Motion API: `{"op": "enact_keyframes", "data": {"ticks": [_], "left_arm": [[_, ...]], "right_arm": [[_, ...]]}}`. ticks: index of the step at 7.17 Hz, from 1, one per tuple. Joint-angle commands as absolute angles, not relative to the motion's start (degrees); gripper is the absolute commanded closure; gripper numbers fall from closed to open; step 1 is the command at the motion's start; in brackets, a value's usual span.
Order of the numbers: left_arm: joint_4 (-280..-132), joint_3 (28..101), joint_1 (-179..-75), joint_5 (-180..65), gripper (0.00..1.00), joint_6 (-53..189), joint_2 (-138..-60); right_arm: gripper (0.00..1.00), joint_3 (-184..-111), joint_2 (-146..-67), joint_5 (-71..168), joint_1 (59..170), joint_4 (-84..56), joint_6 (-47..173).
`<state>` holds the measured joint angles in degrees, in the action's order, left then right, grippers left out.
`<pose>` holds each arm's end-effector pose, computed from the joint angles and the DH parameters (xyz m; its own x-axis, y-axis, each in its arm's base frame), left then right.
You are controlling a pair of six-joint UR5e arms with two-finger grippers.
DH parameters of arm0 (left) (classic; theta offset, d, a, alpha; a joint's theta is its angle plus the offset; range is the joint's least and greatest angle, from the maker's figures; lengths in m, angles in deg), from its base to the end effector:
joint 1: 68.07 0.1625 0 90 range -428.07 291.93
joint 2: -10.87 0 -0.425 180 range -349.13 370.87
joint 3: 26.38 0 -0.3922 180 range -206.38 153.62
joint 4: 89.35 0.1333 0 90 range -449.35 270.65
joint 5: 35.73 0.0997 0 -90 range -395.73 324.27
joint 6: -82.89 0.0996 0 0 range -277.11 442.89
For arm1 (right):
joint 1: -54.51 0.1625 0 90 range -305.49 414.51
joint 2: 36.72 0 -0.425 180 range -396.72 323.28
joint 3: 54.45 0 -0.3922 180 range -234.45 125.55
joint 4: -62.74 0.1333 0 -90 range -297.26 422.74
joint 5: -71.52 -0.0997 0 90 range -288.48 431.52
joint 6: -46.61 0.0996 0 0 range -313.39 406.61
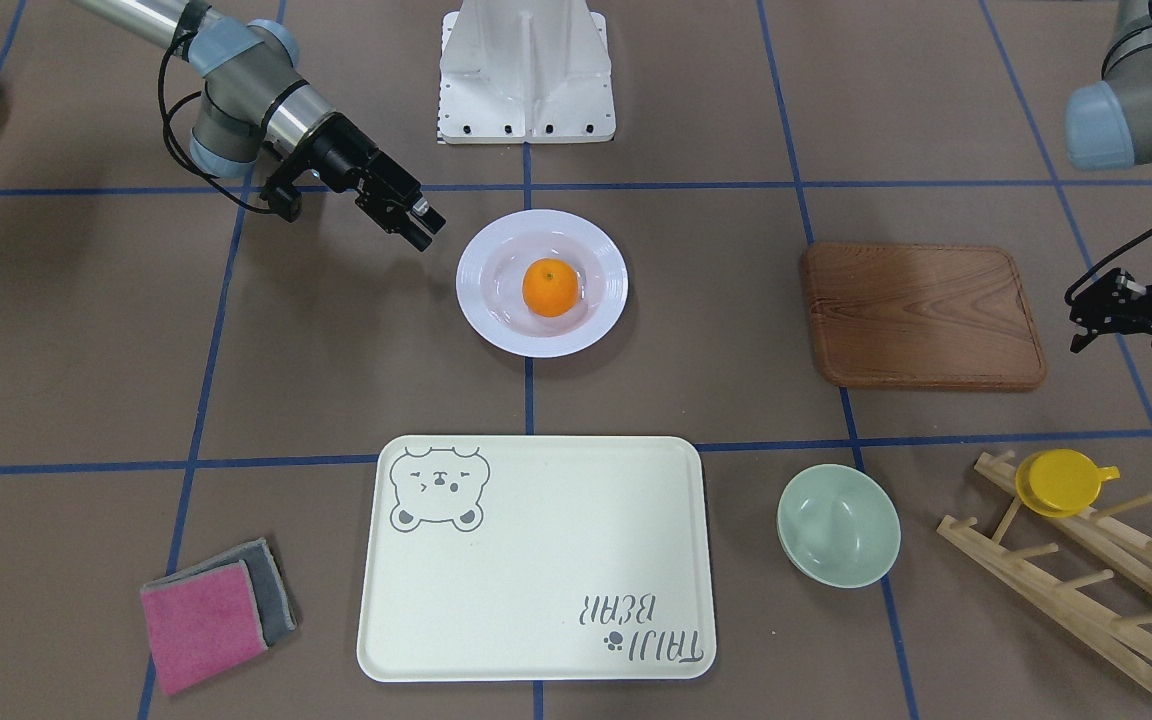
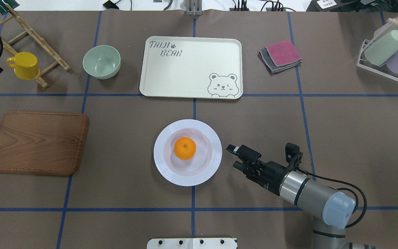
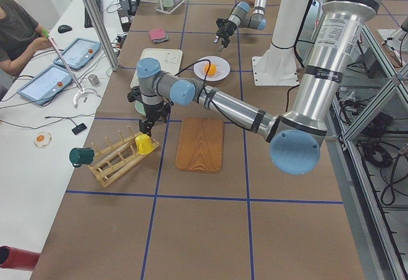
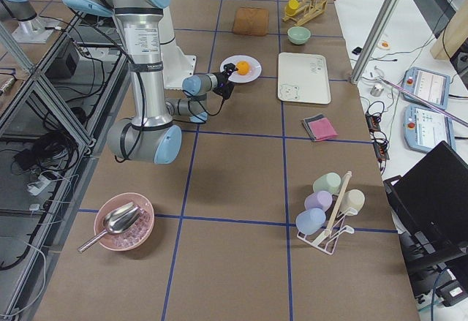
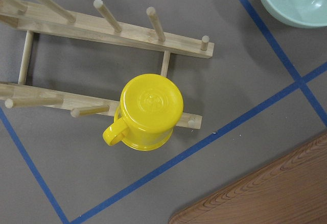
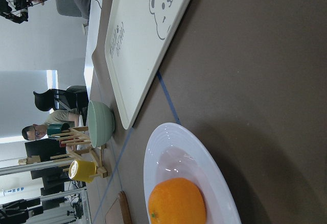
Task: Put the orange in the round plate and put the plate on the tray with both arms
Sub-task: 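Withdraw the left arm to rest while the right gripper moves toward the plate, then place the right gripper against the plate rim nearest the robot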
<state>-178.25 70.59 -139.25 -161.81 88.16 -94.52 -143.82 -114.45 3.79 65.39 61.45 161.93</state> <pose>0.1221 -0.5897 0.4619 0.6655 0.5419 -0.5132 -0.3633 0.8359 0.4115 -0.5051 -0.2713 0.3840 -0.3908 0.3279 0.8601 -0.4134 0.7724 -0.4823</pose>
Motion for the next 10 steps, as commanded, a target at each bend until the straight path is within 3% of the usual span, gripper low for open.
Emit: {"op": "enact_keyframes", "data": {"ticks": [1,3,5,6,7,9,10], "left_arm": [[-178.30,70.57,-139.26,-161.77,0.00,88.08,-94.51],[-178.30,70.57,-139.18,-161.85,0.00,88.17,-94.07],[-178.30,70.57,-139.26,-161.85,0.00,88.17,-94.07],[-178.30,70.57,-139.26,-161.85,0.00,88.17,-94.07],[-178.30,70.65,-139.26,-161.85,0.00,88.17,-94.07],[-178.21,71.01,-139.35,-164.46,0.00,87.91,-94.07],[-178.21,71.18,-139.53,-165.45,0.00,87.82,-94.07]], "right_arm": [[0.01,-140.51,-112.75,3.50,65.15,61.42,161.49],[0.03,-138.04,-110.21,3.50,64.97,61.51,158.16],[0.28,-137.33,-108.62,3.50,64.97,61.51,157.80],[0.29,-137.07,-108.53,3.58,64.97,61.51,157.71],[0.41,-137.06,-108.44,3.76,64.97,61.42,157.62],[0.55,-136.36,-106.77,4.20,64.88,61.42,157.88],[0.70,-136.36,-106.77,4.20,64.88,61.42,157.97]]}}
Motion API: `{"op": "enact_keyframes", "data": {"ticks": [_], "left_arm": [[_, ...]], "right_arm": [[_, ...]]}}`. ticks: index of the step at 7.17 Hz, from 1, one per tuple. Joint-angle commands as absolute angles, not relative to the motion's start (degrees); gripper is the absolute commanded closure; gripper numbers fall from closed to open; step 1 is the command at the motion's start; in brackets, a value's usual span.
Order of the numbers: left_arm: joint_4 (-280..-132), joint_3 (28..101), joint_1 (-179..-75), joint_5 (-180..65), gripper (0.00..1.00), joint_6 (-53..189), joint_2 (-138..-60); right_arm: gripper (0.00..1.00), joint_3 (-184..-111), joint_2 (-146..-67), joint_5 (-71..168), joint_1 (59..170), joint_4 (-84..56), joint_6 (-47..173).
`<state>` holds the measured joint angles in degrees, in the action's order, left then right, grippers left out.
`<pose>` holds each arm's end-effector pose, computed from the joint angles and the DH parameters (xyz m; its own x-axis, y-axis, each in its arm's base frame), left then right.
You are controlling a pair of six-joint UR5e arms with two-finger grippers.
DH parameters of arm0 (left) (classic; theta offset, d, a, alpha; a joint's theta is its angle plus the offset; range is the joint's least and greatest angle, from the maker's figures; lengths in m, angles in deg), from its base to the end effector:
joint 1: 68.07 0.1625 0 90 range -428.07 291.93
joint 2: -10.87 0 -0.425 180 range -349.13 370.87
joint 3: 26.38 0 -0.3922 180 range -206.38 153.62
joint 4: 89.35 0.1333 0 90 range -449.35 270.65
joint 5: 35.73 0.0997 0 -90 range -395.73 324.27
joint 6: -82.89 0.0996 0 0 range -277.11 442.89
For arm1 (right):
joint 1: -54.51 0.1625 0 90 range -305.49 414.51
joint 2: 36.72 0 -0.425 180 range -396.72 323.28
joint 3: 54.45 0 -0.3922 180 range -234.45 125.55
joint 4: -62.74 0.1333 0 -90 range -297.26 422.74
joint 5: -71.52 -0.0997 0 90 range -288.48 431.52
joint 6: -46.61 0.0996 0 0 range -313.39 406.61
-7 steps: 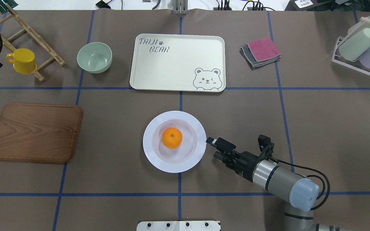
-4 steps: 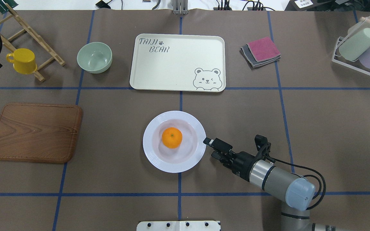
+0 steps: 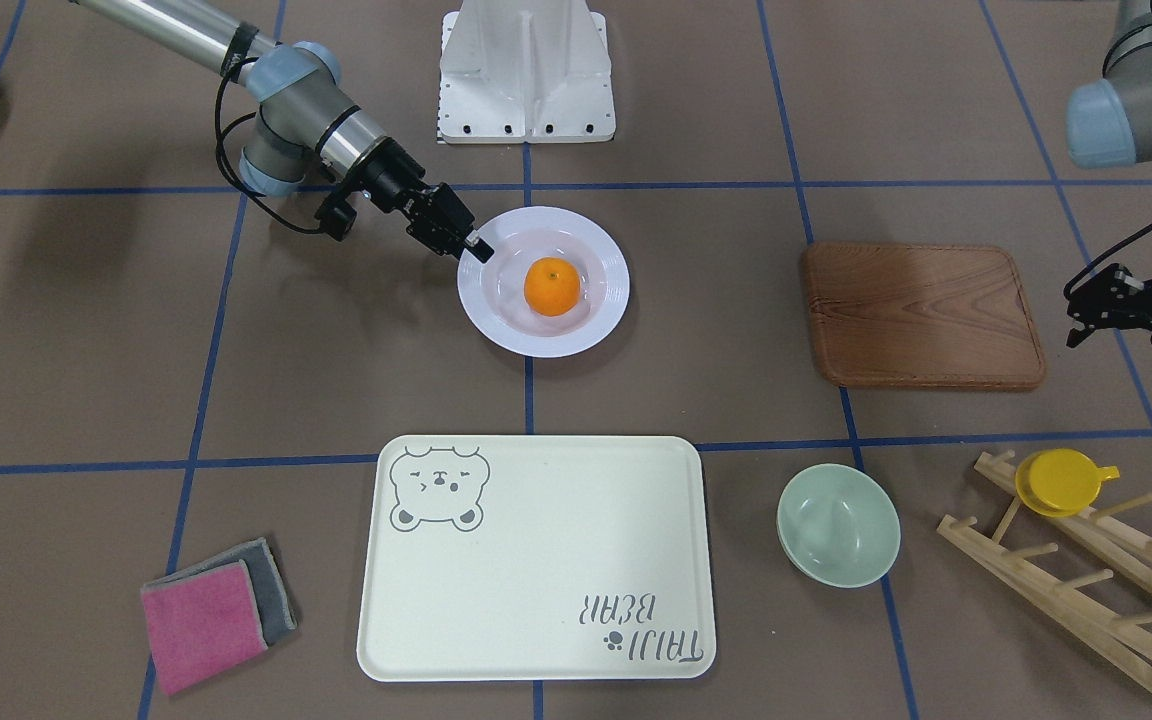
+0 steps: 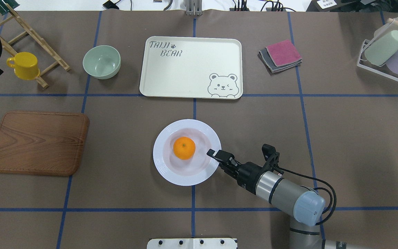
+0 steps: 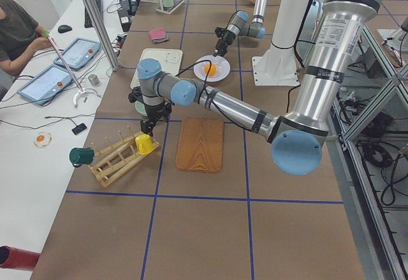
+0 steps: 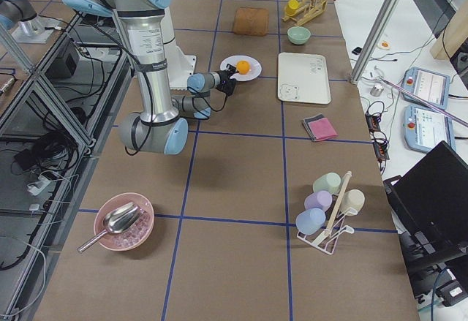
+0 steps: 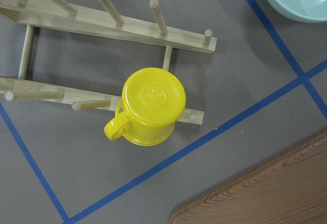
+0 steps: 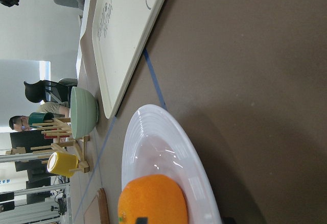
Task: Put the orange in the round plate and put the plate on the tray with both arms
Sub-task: 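Place the right gripper against the plate rim nearest the robot, then push the plate with the right gripper onto the bear tray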
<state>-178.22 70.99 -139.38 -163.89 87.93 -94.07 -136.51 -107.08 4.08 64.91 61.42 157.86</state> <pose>0.1223 -0.5854 0.4613 0.6444 0.5392 -0.5422 -0.3568 0.8392 0.4105 -0.5586 -0.2769 0.3686 -0.3601 0.2742 0.8917 -0.4371 0.7948 -0.4209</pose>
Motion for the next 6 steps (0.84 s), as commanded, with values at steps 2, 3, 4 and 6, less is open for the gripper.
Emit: {"op": "enact_keyframes", "data": {"ticks": [2,3,4,6], "left_arm": [[-178.21,71.18,-139.62,-165.46,0.00,87.82,-94.07],[-178.21,71.18,-139.70,-165.46,0.00,87.73,-94.07],[-178.21,71.18,-139.70,-165.54,0.00,87.73,-94.07],[-178.21,71.18,-139.70,-165.54,0.00,87.73,-94.07]], "right_arm": [[1.00,-136.45,-106.68,4.37,64.88,61.59,157.89],[1.00,-136.62,-106.59,5.68,64.88,61.68,157.97],[1.00,-136.97,-106.50,6.48,64.97,61.77,157.97],[1.00,-138.29,-105.89,10.33,64.88,61.86,158.06]]}}
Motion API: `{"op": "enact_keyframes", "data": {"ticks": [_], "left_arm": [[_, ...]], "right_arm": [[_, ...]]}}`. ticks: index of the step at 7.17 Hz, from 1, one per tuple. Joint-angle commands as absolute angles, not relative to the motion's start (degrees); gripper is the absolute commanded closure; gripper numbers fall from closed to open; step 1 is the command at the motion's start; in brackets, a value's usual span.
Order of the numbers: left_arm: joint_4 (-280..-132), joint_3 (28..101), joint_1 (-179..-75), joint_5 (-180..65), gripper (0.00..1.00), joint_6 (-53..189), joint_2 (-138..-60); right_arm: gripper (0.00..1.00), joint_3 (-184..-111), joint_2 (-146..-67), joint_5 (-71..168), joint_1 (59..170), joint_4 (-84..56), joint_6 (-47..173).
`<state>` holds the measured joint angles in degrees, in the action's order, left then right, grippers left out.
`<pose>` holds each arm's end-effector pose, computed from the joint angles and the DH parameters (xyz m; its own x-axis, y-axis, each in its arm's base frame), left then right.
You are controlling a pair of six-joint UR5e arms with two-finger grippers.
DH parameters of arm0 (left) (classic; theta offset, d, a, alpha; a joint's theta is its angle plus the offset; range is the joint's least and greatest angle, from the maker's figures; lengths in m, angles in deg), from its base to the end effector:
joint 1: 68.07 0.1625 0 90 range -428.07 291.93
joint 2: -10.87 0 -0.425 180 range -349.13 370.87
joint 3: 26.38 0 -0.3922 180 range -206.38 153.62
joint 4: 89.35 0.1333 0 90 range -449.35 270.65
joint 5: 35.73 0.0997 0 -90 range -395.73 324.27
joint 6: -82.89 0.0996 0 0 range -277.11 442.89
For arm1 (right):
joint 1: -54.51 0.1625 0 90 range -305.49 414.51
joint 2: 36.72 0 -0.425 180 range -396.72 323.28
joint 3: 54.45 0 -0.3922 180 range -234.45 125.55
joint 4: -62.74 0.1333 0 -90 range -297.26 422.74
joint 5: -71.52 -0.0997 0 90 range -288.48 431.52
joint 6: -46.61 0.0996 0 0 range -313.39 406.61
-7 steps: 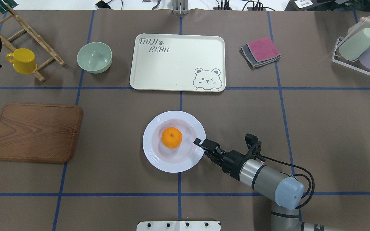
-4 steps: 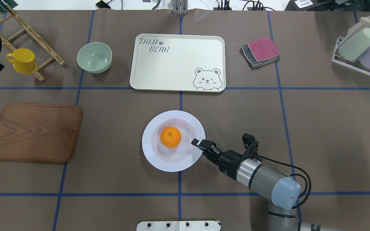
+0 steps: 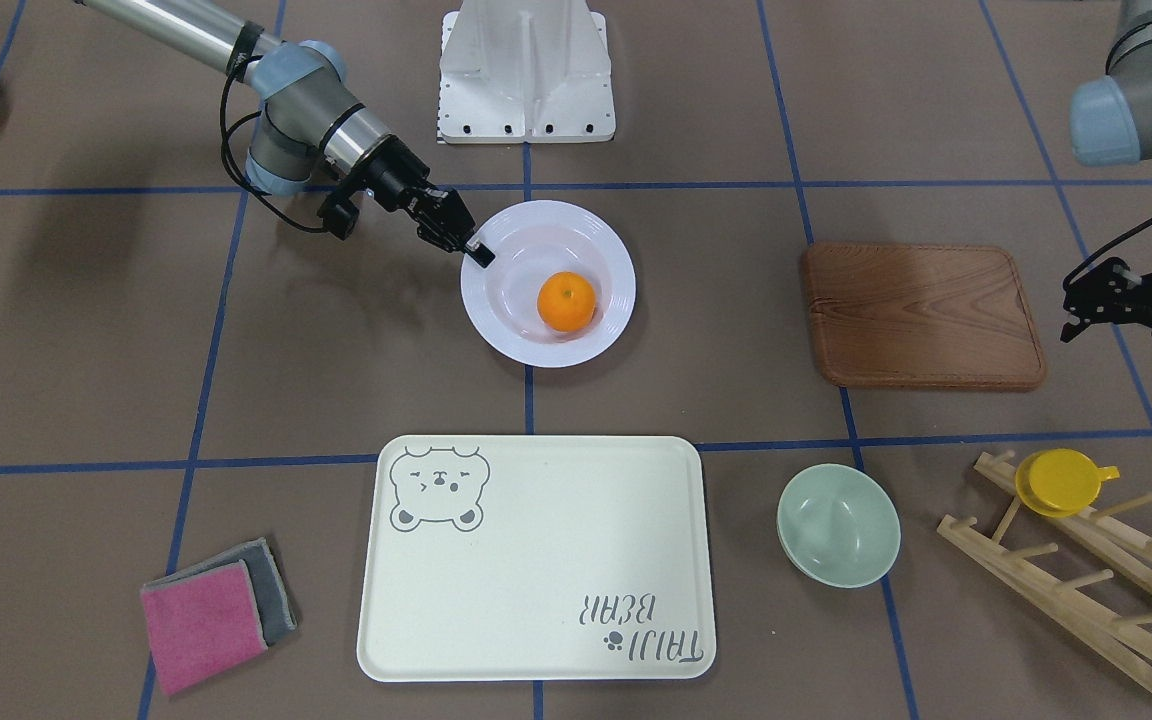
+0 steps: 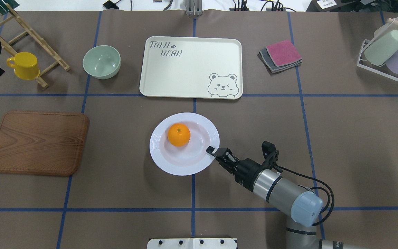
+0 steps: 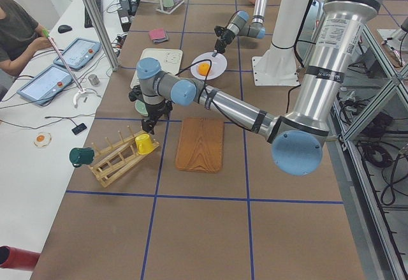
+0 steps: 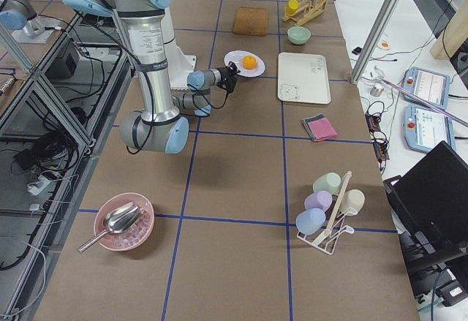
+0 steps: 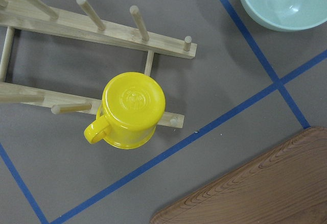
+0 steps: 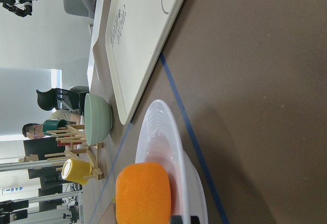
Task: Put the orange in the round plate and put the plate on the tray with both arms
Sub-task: 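Push the plate with the right gripper onto the bear tray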
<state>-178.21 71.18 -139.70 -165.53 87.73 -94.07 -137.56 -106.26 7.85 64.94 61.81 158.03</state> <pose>0.1208 -0.5844 0.4580 0.6286 0.5363 -0.5633 -0.3478 0.8416 0.4132 -0.5531 -0.2823 0.3518 -0.4150 0.2564 0.8729 -0.4687 0.7621 -0.4467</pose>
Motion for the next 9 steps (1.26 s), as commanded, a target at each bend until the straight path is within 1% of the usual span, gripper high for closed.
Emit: {"op": "enact_keyframes", "data": {"ticks": [1,3,5,6,7,8,9], "left_arm": [[-178.21,71.27,-139.70,-165.54,0.00,87.73,-94.07],[-178.21,71.79,-140.05,-165.63,0.00,87.47,-94.16],[-178.21,71.97,-140.14,-166.59,0.00,87.64,-94.07],[-178.12,73.10,-140.14,-166.86,0.00,87.47,-93.55],[-178.12,75.03,-140.14,-166.86,0.00,87.55,-91.45],[-178.12,75.66,-140.14,-166.86,0.00,87.55,-91.00],[-178.12,75.66,-140.14,-166.86,0.00,87.47,-90.99]], "right_arm": [[1.00,-138.29,-104.32,13.48,64.97,61.86,157.97],[1.00,-136.99,-101.95,15.45,69.07,61.16,158.32],[1.00,-126.05,-94.50,16.93,71.72,60.89,160.15],[1.00,-123.29,-92.29,17.55,72.87,58.63,162.26],[1.00,-122.74,-89.83,17.73,75.05,50.43,166.28],[1.00,-119.95,-86.15,17.74,76.99,44.17,170.93],[1.00,-115.49,-83.50,17.82,77.71,43.06,174.72]]}}
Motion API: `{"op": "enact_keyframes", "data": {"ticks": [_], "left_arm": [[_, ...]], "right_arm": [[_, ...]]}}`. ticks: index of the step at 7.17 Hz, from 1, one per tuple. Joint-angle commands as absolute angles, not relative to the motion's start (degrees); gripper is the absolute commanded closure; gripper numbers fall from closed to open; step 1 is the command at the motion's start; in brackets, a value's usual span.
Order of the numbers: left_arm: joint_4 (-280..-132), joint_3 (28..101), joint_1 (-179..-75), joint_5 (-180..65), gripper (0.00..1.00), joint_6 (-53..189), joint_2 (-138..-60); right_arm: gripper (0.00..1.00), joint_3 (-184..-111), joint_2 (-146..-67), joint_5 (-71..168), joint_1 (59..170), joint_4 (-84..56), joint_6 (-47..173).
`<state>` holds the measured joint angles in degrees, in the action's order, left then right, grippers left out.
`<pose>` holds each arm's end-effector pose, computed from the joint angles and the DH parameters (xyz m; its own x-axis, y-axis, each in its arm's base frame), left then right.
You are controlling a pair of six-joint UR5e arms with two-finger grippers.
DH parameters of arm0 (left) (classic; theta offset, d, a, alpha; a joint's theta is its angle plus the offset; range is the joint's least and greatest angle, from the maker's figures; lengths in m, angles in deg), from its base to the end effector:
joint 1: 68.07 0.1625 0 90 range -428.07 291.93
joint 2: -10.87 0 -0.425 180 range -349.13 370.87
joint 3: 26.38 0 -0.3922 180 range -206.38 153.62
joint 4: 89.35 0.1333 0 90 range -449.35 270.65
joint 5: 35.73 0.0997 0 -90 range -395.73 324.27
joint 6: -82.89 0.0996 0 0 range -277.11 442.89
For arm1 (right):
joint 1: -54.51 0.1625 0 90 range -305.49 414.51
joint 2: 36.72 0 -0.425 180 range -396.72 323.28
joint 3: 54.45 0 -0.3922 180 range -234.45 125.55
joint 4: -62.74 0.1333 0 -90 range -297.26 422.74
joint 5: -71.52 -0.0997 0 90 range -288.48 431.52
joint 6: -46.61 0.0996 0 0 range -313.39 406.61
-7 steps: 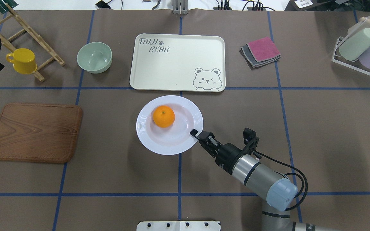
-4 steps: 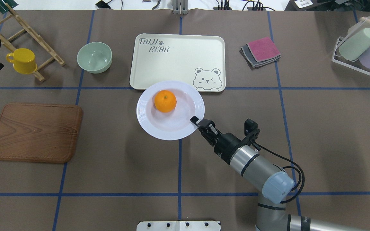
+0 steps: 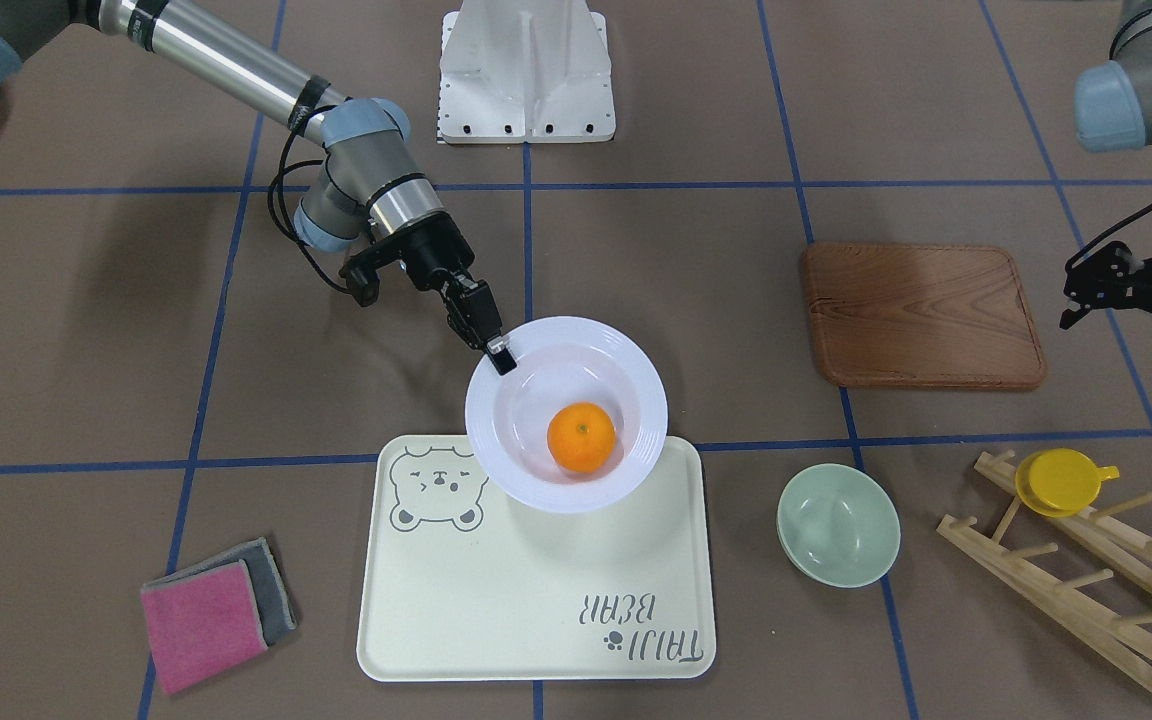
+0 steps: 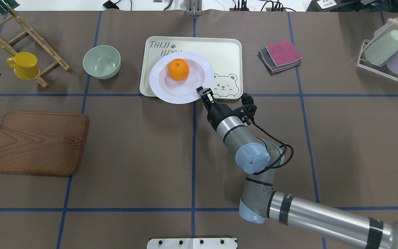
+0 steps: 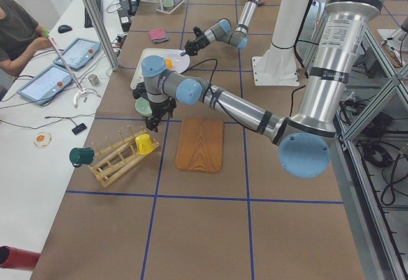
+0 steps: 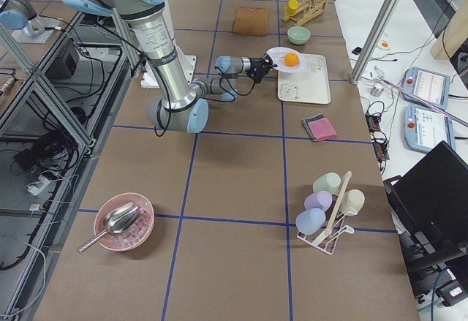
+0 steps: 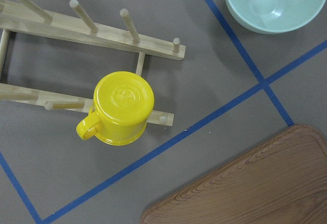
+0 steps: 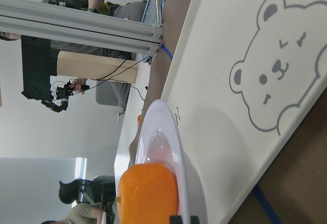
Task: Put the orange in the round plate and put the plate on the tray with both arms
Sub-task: 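Push the plate with the right gripper onto the bear tray, then nudge the plate farther onto the tray with the right gripper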
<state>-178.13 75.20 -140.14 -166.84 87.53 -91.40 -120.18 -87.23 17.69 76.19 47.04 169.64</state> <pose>0.1109 -0.5631 0.4501 0.6139 0.5422 -0.5738 -0.3349 0.8371 0.4326 -0.6074 -0.4482 0.2885 -0.4550 0.2927 0.8411 -0.7141 0.4445 -0.5409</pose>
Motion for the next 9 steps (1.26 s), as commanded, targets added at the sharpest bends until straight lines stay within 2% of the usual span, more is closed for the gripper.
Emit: {"op": "enact_keyframes", "data": {"ticks": [1,6,7,8,9], "left_arm": [[-178.12,75.66,-140.14,-166.86,0.00,87.55,-90.99],[-178.12,75.75,-140.49,-166.86,0.00,87.55,-90.99],[-178.12,75.75,-140.49,-166.86,0.00,87.55,-91.08],[-178.12,75.75,-140.58,-166.78,0.00,87.55,-91.08],[-178.12,75.75,-140.58,-166.78,0.00,87.55,-91.17]], "right_arm": [[1.00,-114.57,-83.04,17.74,78.32,43.05,176.15],[1.00,-111.84,-83.04,17.21,79.38,42.88,180.38],[0.68,-111.84,-83.04,17.12,79.30,42.88,180.38],[0.01,-112.10,-82.95,17.12,79.38,42.88,180.38],[0.00,-112.71,-82.95,17.03,79.12,42.88,180.38]]}}
